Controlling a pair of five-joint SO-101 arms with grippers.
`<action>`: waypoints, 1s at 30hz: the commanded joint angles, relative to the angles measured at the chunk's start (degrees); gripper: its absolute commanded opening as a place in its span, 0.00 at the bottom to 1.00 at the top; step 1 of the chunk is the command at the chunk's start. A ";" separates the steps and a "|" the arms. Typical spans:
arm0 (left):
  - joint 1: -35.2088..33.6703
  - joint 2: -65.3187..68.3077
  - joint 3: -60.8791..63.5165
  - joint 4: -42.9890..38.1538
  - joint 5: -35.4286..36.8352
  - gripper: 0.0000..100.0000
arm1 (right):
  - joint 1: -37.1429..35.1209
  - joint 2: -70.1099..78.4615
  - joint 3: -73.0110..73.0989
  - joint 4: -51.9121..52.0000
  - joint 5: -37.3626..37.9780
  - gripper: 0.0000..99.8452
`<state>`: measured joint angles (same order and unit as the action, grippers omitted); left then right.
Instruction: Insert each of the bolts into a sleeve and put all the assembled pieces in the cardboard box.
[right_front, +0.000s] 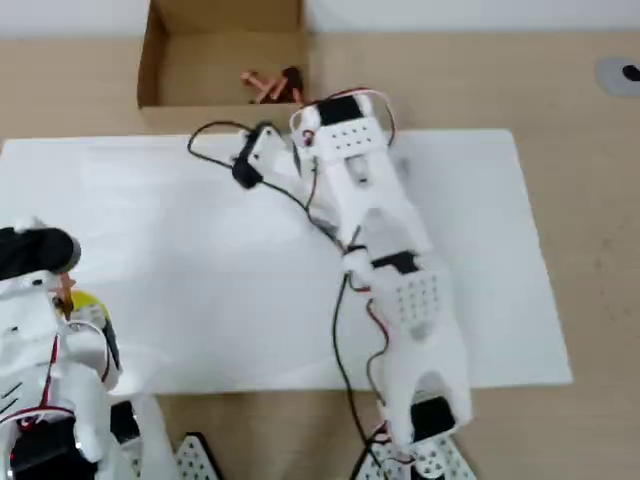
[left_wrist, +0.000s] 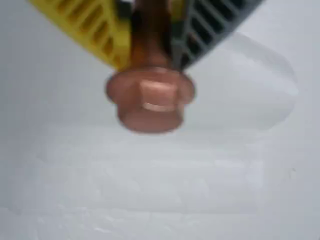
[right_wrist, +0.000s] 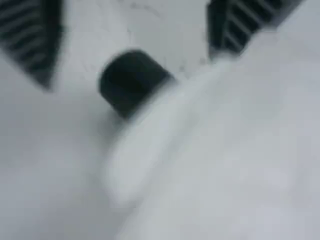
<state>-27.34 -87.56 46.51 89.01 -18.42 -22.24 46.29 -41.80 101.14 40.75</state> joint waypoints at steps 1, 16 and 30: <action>0.44 -0.22 0.09 -1.32 -0.09 0.01 | -0.92 1.27 -5.14 0.53 2.55 0.28; 0.44 -0.22 0.44 -1.23 -0.09 0.01 | -1.10 16.22 -13.93 1.23 6.86 0.17; 0.53 -0.22 0.53 -1.23 -0.09 0.01 | -4.09 7.34 -13.85 1.32 6.68 0.01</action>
<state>-27.34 -87.74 47.03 89.01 -18.42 -22.95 57.45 -55.52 101.58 46.99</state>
